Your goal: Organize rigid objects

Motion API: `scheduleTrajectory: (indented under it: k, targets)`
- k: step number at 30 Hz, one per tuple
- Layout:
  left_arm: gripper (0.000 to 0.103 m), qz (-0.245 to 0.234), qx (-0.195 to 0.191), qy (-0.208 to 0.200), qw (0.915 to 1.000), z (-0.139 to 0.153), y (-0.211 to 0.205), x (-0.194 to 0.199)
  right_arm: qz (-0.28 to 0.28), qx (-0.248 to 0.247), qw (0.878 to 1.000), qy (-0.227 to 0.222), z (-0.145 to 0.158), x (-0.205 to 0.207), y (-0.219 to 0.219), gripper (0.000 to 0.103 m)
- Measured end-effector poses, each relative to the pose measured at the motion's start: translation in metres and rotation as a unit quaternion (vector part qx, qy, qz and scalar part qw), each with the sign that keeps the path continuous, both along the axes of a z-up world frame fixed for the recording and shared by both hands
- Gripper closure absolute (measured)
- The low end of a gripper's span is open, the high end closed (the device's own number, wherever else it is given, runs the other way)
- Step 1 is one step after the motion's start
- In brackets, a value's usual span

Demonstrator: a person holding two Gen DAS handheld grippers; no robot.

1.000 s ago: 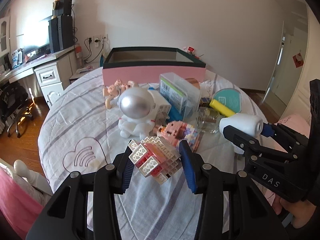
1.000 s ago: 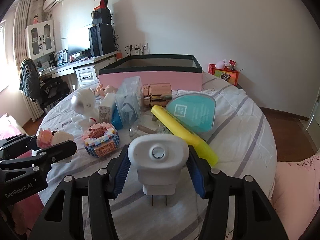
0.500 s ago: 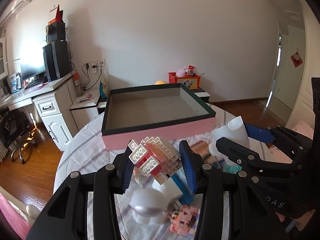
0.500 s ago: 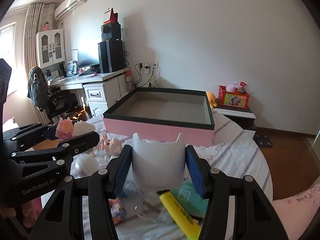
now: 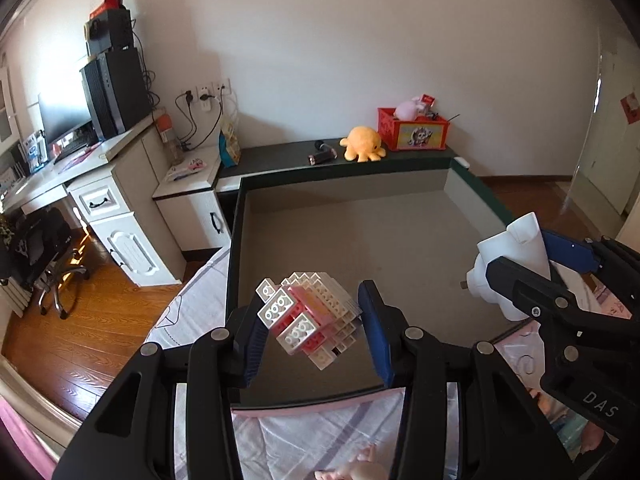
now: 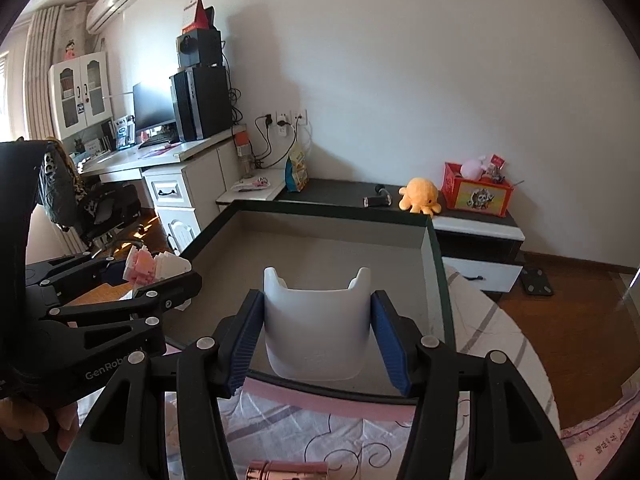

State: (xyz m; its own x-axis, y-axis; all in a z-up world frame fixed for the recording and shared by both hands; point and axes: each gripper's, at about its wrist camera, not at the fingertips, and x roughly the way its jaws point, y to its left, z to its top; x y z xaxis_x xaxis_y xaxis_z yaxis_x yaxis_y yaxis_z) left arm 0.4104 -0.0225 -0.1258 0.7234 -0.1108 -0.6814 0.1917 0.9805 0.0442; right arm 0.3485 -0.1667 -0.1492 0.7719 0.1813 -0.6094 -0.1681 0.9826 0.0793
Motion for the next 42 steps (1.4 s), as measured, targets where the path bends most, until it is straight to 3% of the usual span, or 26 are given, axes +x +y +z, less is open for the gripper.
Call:
scheduleTrajectory:
  k: [2, 8, 11, 13, 15, 21, 24, 26, 30, 33, 37, 42]
  targets:
    - [0.059, 0.006, -0.004, 0.027, 0.9996, -0.015, 0.004, 0.011, -0.005, -0.011, 1.0, 0.02, -0.012, 0.01, 0.002, 0.047]
    - [0.058, 0.019, 0.015, 0.049, 0.9985, -0.033, 0.001, 0.017, 0.002, -0.003, 0.998, 0.062, -0.032, 0.028, 0.006, 0.047]
    - [0.037, 0.03, 0.026, 0.038, 0.9985, -0.03, 0.003, 0.011, -0.008, -0.01, 0.998, 0.067, -0.03, 0.027, 0.004, 0.046]
    - [0.031, 0.024, 0.014, 0.028, 0.9992, -0.023, 0.005, 0.002, -0.016, -0.008, 0.998, 0.059, -0.024, 0.019, 0.003, 0.036]
    - [0.023, 0.034, 0.022, 0.005, 0.9992, -0.012, 0.007, -0.014, -0.027, -0.006, 0.999, 0.037, -0.013, 0.008, -0.001, 0.024]
    - [0.0, 0.06, 0.019, -0.104, 0.9926, 0.039, 0.018, -0.089, -0.04, 0.002, 0.998, -0.038, 0.034, -0.052, -0.009, 0.019]
    - [0.0, 0.08, 0.012, -0.168, 0.9824, 0.063, 0.025, -0.142, -0.046, 0.008, 0.995, -0.086, 0.058, -0.097, -0.007, 0.013]
    - [0.0, 0.088, 0.009, -0.2, 0.9759, 0.074, 0.027, -0.172, -0.056, 0.008, 0.991, -0.119, 0.071, -0.128, -0.004, 0.002]
    - [0.0, 0.077, -0.016, -0.213, 0.974, 0.084, 0.033, -0.224, -0.076, 0.008, 0.979, -0.191, 0.087, -0.197, -0.002, 0.0]
    - [0.0, 0.088, -0.017, -0.233, 0.9685, 0.084, 0.037, -0.263, -0.089, 0.0, 0.972, -0.217, 0.093, -0.237, 0.001, 0.0]
    - [0.0, 0.079, -0.047, -0.246, 0.9649, 0.088, 0.048, -0.302, -0.099, -0.002, 0.968, -0.231, 0.096, -0.277, 0.002, 0.0]
    - [0.0, 0.08, -0.042, -0.261, 0.9612, 0.09, 0.049, -0.337, -0.107, 0.001, 0.964, -0.244, 0.099, -0.307, -0.001, 0.0]
